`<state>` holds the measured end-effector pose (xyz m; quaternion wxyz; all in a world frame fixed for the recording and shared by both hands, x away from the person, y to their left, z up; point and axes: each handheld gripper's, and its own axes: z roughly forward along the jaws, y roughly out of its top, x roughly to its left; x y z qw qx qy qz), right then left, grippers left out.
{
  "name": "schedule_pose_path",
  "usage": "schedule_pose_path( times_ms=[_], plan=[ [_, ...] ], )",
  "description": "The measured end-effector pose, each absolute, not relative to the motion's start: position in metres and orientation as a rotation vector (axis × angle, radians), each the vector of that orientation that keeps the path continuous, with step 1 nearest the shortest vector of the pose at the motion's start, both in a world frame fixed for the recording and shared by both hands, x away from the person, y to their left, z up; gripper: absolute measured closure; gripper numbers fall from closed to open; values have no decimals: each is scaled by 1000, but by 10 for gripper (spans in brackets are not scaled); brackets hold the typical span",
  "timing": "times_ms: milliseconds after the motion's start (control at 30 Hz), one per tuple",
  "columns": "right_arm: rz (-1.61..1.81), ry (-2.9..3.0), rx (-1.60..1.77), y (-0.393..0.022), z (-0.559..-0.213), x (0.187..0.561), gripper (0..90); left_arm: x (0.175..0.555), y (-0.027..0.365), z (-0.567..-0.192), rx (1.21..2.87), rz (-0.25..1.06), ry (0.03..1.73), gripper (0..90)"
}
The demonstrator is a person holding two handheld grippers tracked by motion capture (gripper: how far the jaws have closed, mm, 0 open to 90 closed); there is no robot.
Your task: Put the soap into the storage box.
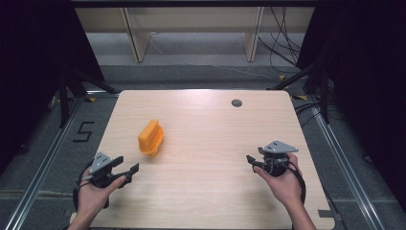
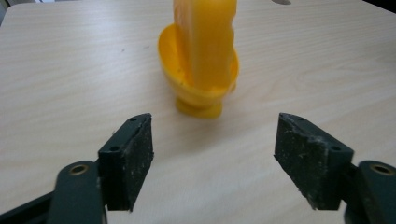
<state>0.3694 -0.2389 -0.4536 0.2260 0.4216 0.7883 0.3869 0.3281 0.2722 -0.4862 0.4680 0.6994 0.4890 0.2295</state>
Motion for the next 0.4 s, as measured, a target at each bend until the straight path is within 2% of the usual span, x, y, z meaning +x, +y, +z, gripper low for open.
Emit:
schedule_pose_path(
  times_ms=[33, 100, 200, 400],
  plan=[
    [1071, 2180, 1175, -238, -454, 369, 444, 316, 278, -499, 1717, 527, 1214, 331],
    [1067, 2164, 1149, -238, -454, 370, 444, 313, 280, -499, 1726, 510, 1197, 330],
    [1063, 2174, 1148, -237, -453, 371, 444, 316, 277, -497, 1740, 555, 1151, 330],
    [1061, 2171, 1146, -237, -454, 371, 444, 321, 272, -502, 1749, 504, 1136, 331]
  ],
)
